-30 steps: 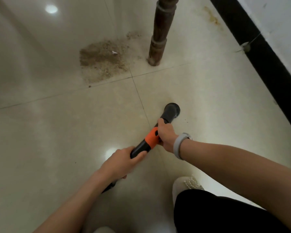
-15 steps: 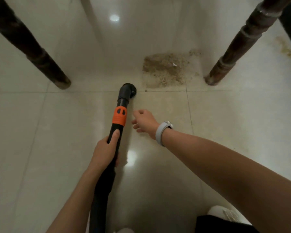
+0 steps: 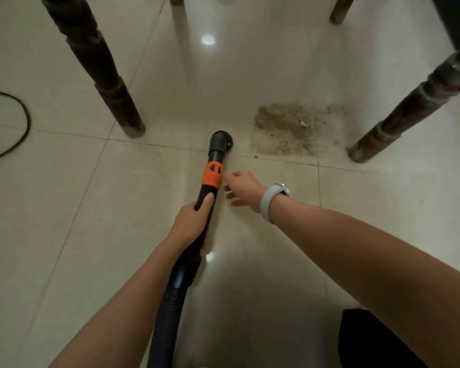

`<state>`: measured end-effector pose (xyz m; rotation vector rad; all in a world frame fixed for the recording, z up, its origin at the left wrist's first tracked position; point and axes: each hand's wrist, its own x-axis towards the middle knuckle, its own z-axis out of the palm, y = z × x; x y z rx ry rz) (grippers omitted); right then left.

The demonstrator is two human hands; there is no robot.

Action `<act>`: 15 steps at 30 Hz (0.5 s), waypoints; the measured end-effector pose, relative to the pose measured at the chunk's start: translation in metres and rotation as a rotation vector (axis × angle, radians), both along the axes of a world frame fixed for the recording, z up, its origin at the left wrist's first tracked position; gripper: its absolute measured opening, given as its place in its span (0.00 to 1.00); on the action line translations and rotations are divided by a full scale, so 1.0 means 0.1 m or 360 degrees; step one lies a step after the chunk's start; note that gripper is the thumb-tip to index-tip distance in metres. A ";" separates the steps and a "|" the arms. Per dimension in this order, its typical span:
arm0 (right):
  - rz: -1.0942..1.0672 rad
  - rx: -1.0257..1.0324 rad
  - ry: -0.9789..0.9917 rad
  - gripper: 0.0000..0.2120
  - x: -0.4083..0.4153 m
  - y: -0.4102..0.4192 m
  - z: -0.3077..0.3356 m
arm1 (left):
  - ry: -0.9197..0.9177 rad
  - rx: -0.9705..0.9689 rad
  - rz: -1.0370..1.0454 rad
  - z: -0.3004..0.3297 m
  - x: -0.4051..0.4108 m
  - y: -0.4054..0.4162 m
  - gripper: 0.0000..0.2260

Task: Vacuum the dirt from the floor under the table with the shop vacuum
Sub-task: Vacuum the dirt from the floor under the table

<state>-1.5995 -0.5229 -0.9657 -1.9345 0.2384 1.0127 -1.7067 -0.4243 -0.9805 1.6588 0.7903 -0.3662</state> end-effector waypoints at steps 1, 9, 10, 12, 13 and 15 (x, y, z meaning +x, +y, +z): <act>-0.0040 0.0022 0.0035 0.20 0.03 0.01 -0.02 | 0.0023 -0.0021 -0.0010 0.03 0.06 -0.01 0.20; -0.0394 0.0359 0.0335 0.16 0.40 0.15 0.02 | 0.0209 -0.0070 -0.0159 0.27 0.34 -0.02 0.23; -0.0399 0.0374 0.0375 0.15 0.42 0.17 0.02 | 0.0226 -0.0063 -0.0167 0.29 0.35 0.00 0.24; -0.0421 0.0409 0.0434 0.11 0.41 0.23 0.02 | 0.0240 -0.0049 -0.0154 0.33 0.36 0.01 0.25; -0.0452 0.0439 0.0460 0.09 0.40 0.28 0.02 | 0.0238 -0.0049 -0.0137 0.34 0.35 0.00 0.26; -0.0510 0.0501 0.0496 0.05 0.38 0.35 0.02 | 0.0229 -0.0063 -0.0079 0.35 0.33 -0.03 0.24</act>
